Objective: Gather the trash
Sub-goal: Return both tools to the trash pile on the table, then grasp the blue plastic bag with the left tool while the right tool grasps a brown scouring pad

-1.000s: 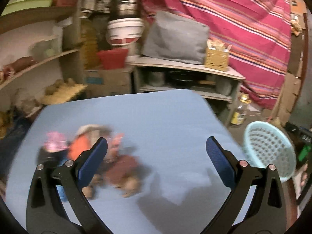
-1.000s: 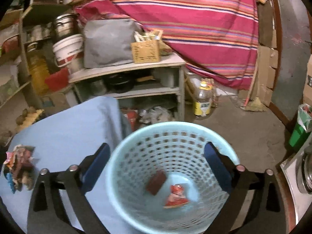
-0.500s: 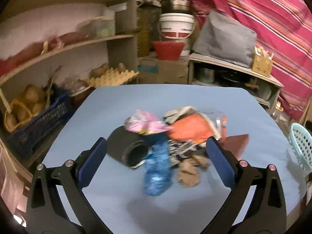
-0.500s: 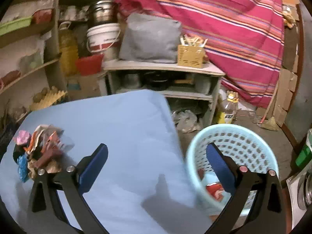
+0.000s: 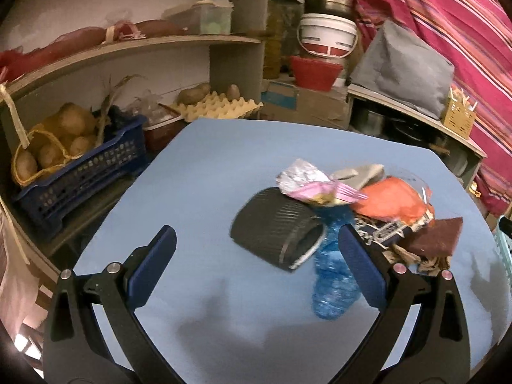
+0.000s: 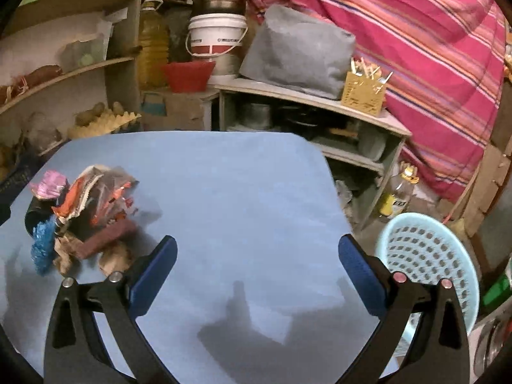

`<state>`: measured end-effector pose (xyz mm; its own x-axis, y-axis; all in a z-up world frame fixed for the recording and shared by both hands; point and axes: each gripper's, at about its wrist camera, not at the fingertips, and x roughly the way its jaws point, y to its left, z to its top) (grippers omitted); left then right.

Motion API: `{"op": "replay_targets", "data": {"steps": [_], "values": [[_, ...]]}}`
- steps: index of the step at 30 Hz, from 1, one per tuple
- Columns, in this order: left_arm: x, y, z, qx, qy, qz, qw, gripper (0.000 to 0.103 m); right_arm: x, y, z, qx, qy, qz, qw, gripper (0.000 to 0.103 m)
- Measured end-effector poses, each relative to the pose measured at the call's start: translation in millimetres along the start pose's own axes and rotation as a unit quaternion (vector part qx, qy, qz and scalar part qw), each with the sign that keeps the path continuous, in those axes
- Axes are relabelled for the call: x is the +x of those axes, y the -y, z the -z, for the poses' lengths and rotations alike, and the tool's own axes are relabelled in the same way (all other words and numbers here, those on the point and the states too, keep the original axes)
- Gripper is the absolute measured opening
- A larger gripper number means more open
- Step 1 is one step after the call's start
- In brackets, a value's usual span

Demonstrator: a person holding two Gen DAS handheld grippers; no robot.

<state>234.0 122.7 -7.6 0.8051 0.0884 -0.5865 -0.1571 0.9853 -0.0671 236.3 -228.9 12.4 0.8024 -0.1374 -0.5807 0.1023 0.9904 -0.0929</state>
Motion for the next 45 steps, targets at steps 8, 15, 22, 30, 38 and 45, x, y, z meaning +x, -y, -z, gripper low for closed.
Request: {"op": "replay_targets", "data": {"steps": [8, 15, 22, 30, 38, 45], "values": [[11, -20, -1, -0.005, -0.013, -0.017, 0.9998, 0.098, 20, -31, -8, 0.017, -0.016, -0.03, 0.999, 0.098], [17, -30, -3, -0.017, -0.023, -0.019, 0.9994, 0.098, 32, -62, -10, 0.018, -0.033, -0.06, 0.997, 0.098], [21, -29, -3, -0.017, -0.032, -0.01, 0.9993, 0.098, 34, -86, -9, 0.01, -0.044, -0.073, 0.996, 0.098], [15, -12, 2, 0.006, -0.026, -0.001, 0.9996, 0.098, 53, -96, -2, 0.025, -0.09, -0.109, 0.99, 0.069], [10, 10, 7, 0.028, -0.03, 0.015, 0.999, 0.098, 52, -103, 3, 0.021, -0.088, -0.144, 0.985, 0.037], [10, 36, 14, 0.046, -0.042, 0.048, 0.9969, 0.098, 47, -83, -1, 0.04, -0.074, -0.158, 0.984, 0.032]]}}
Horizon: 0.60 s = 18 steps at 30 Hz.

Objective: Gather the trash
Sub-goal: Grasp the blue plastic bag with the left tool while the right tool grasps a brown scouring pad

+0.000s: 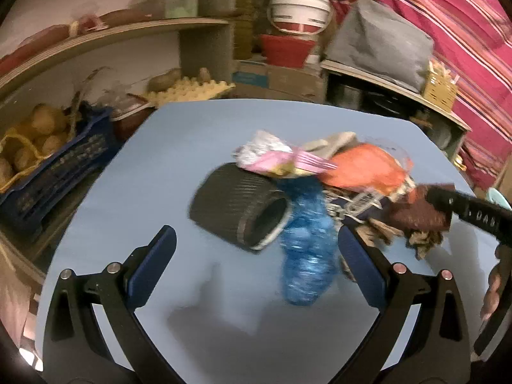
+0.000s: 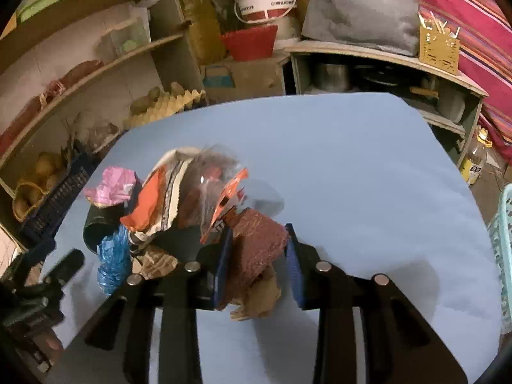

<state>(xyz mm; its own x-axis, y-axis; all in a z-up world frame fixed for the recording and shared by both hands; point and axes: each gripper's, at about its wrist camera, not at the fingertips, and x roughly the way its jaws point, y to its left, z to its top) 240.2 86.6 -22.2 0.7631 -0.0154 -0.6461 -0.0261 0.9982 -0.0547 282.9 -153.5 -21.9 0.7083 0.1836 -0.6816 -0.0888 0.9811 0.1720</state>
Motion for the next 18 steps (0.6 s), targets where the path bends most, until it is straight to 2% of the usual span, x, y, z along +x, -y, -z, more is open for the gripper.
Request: {"op": "replay_targets", "data": {"steps": [3, 10, 12, 14, 18], "values": [[4, 14, 2, 0.008, -0.007, 0.018, 0.9998, 0.098, -10, 11, -2, 0.006, 0.012, -0.005, 1.0, 0.03], [16, 30, 7, 0.011, -0.019, 0.018, 0.9996, 0.097, -30, 43, -7, 0.016, 0.033, 0.013, 0.999, 0.03], [22, 31, 8, 0.005, -0.027, 0.018, 0.9995, 0.092, -35, 52, -8, 0.021, 0.037, 0.017, 0.999, 0.03], [27, 31, 8, 0.007, -0.037, 0.02, 0.9991, 0.08, -40, 62, -8, 0.028, 0.039, 0.019, 0.999, 0.03], [35, 33, 11, 0.009, -0.046, 0.012, 0.9988, 0.065, -45, 77, -9, 0.038, 0.044, 0.023, 0.998, 0.03]]}}
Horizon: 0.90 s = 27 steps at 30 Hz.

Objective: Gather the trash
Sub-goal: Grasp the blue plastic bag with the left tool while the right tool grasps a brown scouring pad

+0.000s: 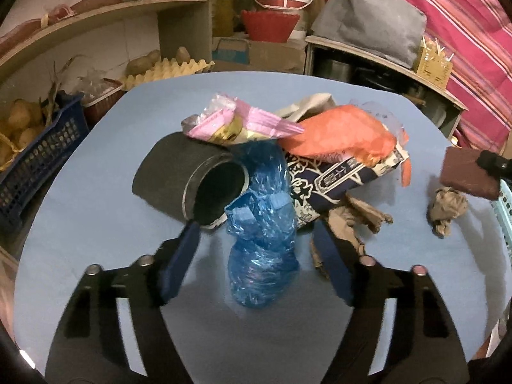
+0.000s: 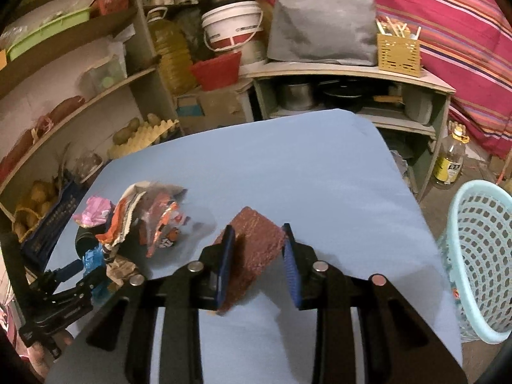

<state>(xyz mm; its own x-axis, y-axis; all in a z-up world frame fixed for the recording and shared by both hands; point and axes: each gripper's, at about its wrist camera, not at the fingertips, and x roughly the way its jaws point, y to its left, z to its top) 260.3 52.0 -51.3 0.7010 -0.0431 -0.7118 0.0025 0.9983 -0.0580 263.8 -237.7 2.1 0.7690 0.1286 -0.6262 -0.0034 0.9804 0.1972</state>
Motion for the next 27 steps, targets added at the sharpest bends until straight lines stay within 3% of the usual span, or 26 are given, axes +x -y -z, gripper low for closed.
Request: {"op": "replay_targets", "data": {"steps": [2, 5, 8, 21, 22, 23, 25, 27], "values": [[0, 0, 0, -0.002, -0.002, 0.007, 1.0, 0.051, -2, 6, -1, 0.005, 0.001, 0.001, 1.0, 0.017], [3, 1, 0, 0.0, -0.007, 0.006, 1.0, 0.038, -3, 13, -1, 0.008, 0.002, 0.004, 1.0, 0.014], [2, 3, -1, 0.001, -0.008, 0.002, 1.0, 0.031, -1, 19, 1, 0.012, -0.002, 0.007, 1.0, 0.01], [-44, 4, -4, 0.017, 0.047, -0.015, 0.9986, 0.028, 4, 31, 10, 0.001, -0.03, 0.009, 1.0, 0.014], [-46, 1, -5, 0.012, 0.049, -0.013, 0.9987, 0.028, 7, 31, 12, -0.005, -0.035, 0.014, 0.999, 0.023], [-48, -2, -6, 0.008, 0.05, -0.012, 0.9987, 0.028, 8, 30, 14, -0.009, -0.037, 0.016, 0.999, 0.043], [-50, -7, -8, 0.002, 0.051, -0.012, 0.9986, 0.028, 8, 31, 17, -0.015, -0.035, 0.021, 0.999, 0.062], [-52, -11, -10, -0.003, 0.053, -0.012, 0.9985, 0.028, 9, 29, 21, -0.029, -0.037, 0.029, 0.998, 0.062]]}}
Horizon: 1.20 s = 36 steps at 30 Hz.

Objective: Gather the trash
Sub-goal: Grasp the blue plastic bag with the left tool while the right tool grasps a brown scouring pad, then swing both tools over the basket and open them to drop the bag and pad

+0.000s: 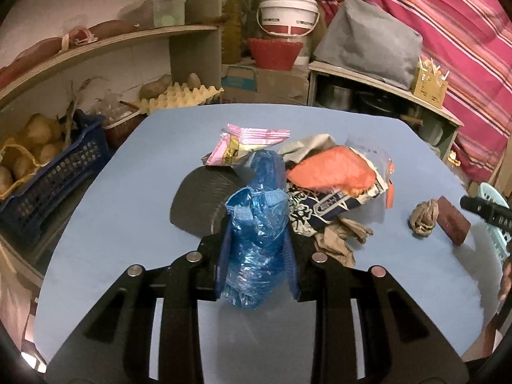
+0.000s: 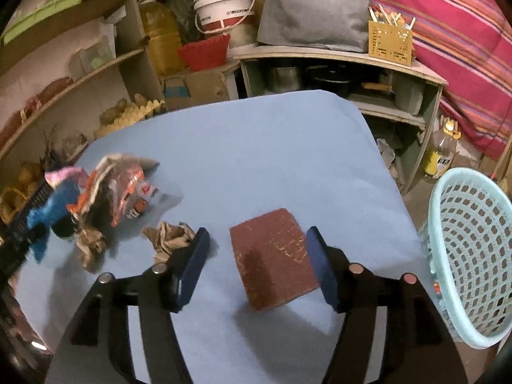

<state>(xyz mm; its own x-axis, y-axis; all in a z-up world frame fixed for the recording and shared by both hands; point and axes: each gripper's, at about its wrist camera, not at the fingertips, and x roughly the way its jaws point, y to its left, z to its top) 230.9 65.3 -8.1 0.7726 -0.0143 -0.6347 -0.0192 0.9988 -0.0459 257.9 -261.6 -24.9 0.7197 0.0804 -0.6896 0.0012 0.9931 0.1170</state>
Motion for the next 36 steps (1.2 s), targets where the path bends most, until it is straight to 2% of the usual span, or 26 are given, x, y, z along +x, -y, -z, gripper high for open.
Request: {"op": "replay_targets", "data": {"steps": [4, 7, 8, 10, 14, 20, 27, 31, 36], "values": [[-3, -4, 0, -0.004, 0.005, 0.001, 1.0, 0.028, 6, -6, 7, -0.022, -0.011, 0.006, 1.0, 0.079], [-2, -3, 1, -0.004, 0.003, 0.0, 1.0, 0.028, 10, -17, 9, -0.042, -0.013, 0.004, 0.999, 0.083], [-2, -3, 1, -0.004, 0.003, 0.0, 1.0, 0.028, 10, -19, 9, -0.048, -0.012, 0.009, 0.999, 0.087], [-3, -3, 1, -0.005, 0.004, 0.001, 1.0, 0.028, 10, -25, 9, -0.063, -0.006, 0.038, 0.997, 0.09], [-3, -3, 2, -0.005, 0.003, 0.001, 1.0, 0.028, 21, -21, 11, -0.077, -0.024, 0.07, 0.994, 0.091], [-3, -5, 1, -0.008, 0.001, 0.001, 1.0, 0.028, 37, 7, 11, -0.018, -0.06, 0.061, 0.996, 0.091], [-4, -3, 1, -0.001, 0.002, -0.008, 1.0, 0.028, 50, 6, 10, -0.019, -0.071, 0.065, 0.995, 0.09], [-8, 0, -1, 0.003, 0.009, -0.012, 0.9999, 0.028, 50, -1, 9, -0.036, -0.067, 0.058, 0.995, 0.074], [-8, 5, -2, 0.006, 0.009, -0.011, 0.9999, 0.028, 48, 0, 9, -0.036, -0.064, 0.054, 0.996, 0.073]]}}
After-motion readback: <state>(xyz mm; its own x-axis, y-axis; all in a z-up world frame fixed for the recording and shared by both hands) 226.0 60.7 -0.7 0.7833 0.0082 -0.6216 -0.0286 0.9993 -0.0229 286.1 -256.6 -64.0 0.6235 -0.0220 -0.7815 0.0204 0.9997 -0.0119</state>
